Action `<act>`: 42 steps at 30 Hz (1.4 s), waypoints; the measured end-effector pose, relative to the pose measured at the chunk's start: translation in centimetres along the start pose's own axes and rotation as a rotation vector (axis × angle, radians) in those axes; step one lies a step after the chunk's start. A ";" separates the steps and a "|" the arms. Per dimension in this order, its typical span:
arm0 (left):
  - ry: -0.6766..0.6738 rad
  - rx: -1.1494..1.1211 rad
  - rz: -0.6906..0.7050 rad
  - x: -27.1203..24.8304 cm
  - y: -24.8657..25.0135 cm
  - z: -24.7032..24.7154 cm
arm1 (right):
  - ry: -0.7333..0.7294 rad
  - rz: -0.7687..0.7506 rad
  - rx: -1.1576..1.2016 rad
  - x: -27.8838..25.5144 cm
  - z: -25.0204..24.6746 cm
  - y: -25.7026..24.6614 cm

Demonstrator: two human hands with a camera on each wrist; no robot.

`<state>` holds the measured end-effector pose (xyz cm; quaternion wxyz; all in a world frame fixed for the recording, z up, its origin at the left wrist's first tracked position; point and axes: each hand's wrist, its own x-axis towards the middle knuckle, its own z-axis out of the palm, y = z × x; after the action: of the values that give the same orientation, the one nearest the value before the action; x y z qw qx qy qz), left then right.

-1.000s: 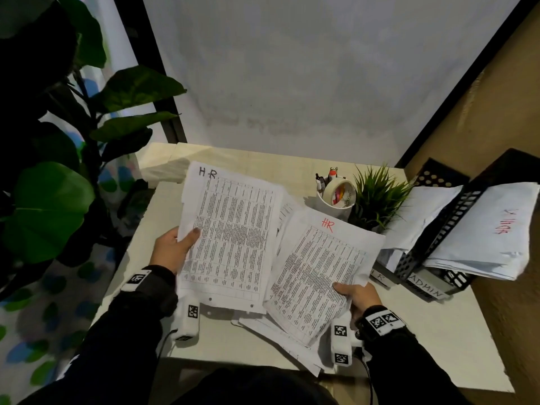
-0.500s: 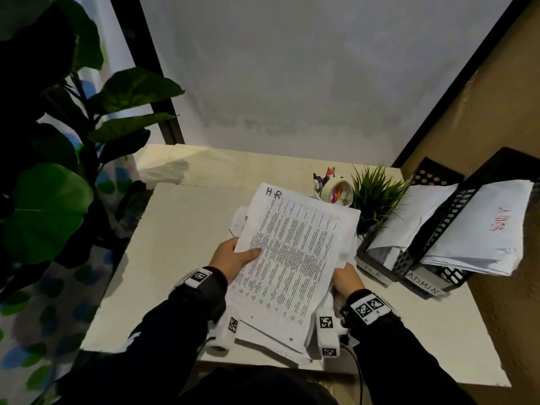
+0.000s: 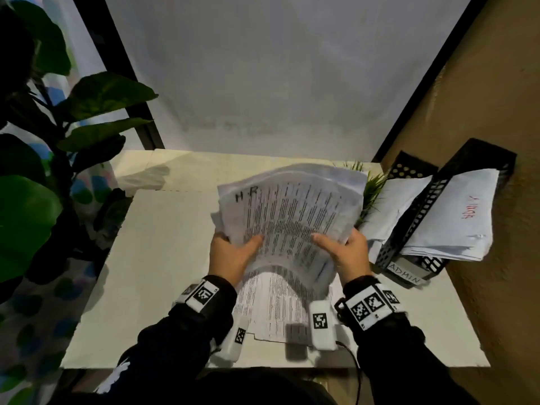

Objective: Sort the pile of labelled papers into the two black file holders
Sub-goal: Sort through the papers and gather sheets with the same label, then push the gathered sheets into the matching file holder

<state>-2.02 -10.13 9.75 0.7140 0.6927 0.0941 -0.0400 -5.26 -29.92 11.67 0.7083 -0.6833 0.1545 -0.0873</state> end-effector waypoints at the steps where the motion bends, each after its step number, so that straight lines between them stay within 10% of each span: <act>1: -0.002 0.004 -0.033 -0.2 -0.5 0.0 | -0.009 0.038 0.001 -0.4 0.0 0.7; 16: 0.009 0.200 -0.252 -0.8 -6.3 0.9 | 0.045 0.386 -0.089 -2.0 -1.0 4.6; 25: -0.131 0.332 0.115 0.7 3.4 3.2 | 0.495 -0.134 -0.355 2.7 -6.3 0.6; 42: -0.340 0.671 0.222 3.4 11.0 10.7 | 0.535 0.418 -0.375 8.4 -9.4 3.2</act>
<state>4.21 -20.15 20.11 0.4534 0.8769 -0.1196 -0.1052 -0.85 -41.40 7.45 0.5082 -0.7078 0.4830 -0.0862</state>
